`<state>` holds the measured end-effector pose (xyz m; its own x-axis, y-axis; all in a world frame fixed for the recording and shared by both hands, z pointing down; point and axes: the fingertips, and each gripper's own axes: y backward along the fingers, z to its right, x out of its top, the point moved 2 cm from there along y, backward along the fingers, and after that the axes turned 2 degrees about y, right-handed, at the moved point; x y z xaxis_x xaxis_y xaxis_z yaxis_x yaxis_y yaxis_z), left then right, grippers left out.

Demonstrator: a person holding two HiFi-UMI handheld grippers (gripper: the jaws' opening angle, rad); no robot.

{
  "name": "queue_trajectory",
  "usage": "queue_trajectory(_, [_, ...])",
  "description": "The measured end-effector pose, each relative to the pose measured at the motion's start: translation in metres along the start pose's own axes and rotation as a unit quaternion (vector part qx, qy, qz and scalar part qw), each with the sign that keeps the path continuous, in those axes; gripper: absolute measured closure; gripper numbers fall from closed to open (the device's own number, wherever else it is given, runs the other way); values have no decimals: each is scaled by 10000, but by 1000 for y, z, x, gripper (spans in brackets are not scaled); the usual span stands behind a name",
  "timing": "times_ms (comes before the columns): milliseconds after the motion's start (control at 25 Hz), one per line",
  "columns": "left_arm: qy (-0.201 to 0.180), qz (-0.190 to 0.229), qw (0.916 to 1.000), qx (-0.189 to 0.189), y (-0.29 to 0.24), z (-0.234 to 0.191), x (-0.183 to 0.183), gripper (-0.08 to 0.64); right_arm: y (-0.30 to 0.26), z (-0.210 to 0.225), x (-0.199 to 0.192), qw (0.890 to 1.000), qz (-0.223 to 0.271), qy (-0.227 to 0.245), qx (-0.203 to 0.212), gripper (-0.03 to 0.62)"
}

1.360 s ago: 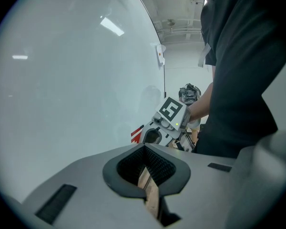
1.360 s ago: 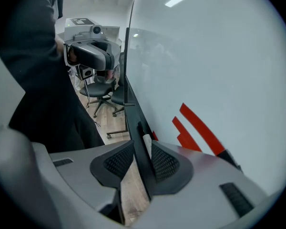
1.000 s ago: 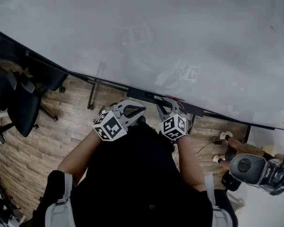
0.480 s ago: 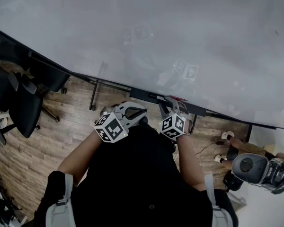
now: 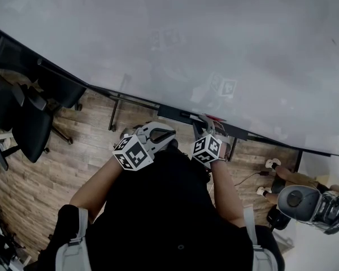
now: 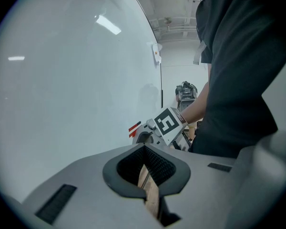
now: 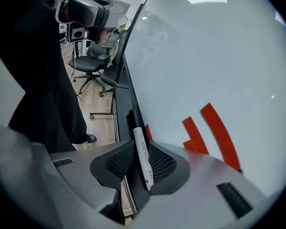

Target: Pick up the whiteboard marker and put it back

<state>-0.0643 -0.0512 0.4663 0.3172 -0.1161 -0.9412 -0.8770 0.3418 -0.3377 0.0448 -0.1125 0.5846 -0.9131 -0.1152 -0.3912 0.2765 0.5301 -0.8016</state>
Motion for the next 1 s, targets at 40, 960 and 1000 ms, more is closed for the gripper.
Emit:
queue_trajectory(40, [-2, -1, 10000, 6, 0, 0, 0, 548, 0, 0, 0, 10000, 3, 12, -5, 489])
queue_trajectory(960, [-9, 75, 10000, 35, 0, 1, -2, 548, -4, -3, 4, 9997, -31, 149, 208, 514])
queue_trajectory(1000, [-10, 83, 10000, 35, 0, 1, -1, 548, -3, -4, 4, 9996, -17, 163, 217, 515])
